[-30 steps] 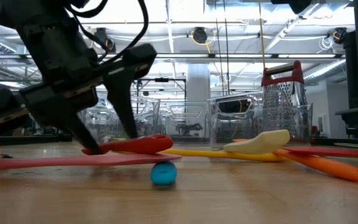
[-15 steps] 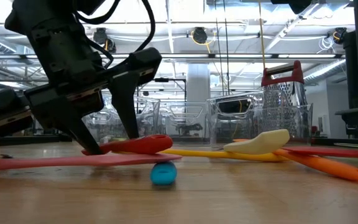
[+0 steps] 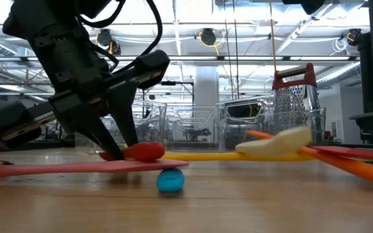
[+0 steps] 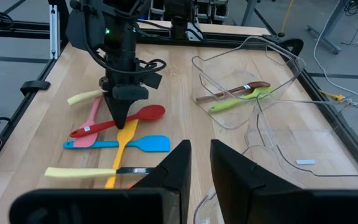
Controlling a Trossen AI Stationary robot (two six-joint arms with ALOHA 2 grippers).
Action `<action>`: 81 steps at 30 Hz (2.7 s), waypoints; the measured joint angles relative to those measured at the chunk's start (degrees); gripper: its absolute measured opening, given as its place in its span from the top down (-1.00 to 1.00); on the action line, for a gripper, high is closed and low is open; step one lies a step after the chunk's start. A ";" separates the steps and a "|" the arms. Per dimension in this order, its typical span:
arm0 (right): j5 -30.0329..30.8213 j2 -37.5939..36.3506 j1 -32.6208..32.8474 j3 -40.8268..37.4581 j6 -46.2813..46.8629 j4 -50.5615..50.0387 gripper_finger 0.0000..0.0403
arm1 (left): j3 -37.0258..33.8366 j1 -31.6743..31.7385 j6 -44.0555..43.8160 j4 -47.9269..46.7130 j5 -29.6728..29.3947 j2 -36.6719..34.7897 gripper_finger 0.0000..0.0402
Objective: Pick & Place Kitchen Items
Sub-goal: Put the red serving spoon into the left transparent bin
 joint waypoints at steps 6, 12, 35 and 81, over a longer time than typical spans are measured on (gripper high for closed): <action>-0.01 0.00 0.00 0.00 0.00 0.00 0.75 | -0.02 -1.05 -0.87 -0.02 -3.07 0.00 0.87; -0.01 0.00 -0.01 0.00 0.00 0.00 0.75 | -0.04 -1.75 -1.55 -0.03 -5.43 0.04 0.81; -0.03 -0.02 -0.01 0.00 0.00 0.01 0.75 | 0.84 -3.76 -1.87 -5.47 -12.28 -6.90 0.86; 0.08 -0.02 -0.02 0.02 0.00 0.04 0.75 | 0.90 35.61 43.35 -34.96 -6.19 -44.76 0.90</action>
